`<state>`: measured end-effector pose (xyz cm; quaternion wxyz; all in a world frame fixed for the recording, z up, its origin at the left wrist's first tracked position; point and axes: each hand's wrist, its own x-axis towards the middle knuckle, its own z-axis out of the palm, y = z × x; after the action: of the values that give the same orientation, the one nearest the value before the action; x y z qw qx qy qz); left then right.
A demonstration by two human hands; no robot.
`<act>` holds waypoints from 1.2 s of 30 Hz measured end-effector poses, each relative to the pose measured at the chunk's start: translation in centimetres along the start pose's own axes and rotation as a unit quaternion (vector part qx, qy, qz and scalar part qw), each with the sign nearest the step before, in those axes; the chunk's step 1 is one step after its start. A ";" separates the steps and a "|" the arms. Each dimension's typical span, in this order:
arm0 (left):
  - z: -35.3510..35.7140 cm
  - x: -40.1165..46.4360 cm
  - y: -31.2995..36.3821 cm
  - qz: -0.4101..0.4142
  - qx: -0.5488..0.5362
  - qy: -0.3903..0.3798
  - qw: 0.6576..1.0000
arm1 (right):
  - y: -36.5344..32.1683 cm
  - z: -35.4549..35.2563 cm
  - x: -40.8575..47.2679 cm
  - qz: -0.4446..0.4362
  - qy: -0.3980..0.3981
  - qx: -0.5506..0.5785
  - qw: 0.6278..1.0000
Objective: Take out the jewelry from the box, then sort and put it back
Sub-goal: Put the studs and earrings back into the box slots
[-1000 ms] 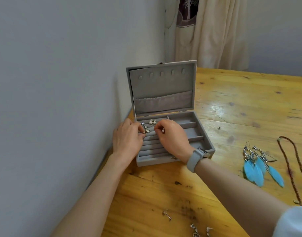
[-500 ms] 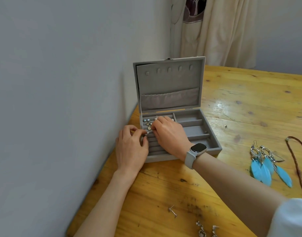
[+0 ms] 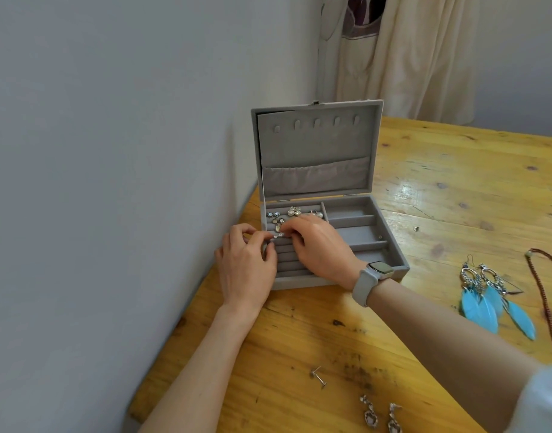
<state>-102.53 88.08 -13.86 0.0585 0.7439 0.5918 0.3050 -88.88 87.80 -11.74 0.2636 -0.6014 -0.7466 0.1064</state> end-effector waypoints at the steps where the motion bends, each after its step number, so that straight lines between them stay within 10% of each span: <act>1: 0.0 0.0 0.0 0.000 -0.001 0.000 1.000 | 0.0 0.0 0.0 -0.001 -0.006 -0.006 1.000; 20: -4.0 -6.5 1.3 -0.020 -0.129 -0.020 0.991 | -1.4 -2.6 -7.8 -0.004 0.061 0.094 0.994; 27: -5.0 -13.2 1.5 -0.009 -0.140 -0.112 0.984 | -3.2 -1.7 -16.4 0.032 -0.080 0.032 0.996; 36: -4.9 -13.8 1.4 0.051 -0.070 -0.133 0.987 | -4.0 -0.6 -16.7 0.079 -0.073 -0.017 0.994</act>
<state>-105.46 73.69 -14.57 0.1729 0.8009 0.5176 0.2465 -89.66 70.76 -13.77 0.1893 -0.6537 -0.7155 0.1579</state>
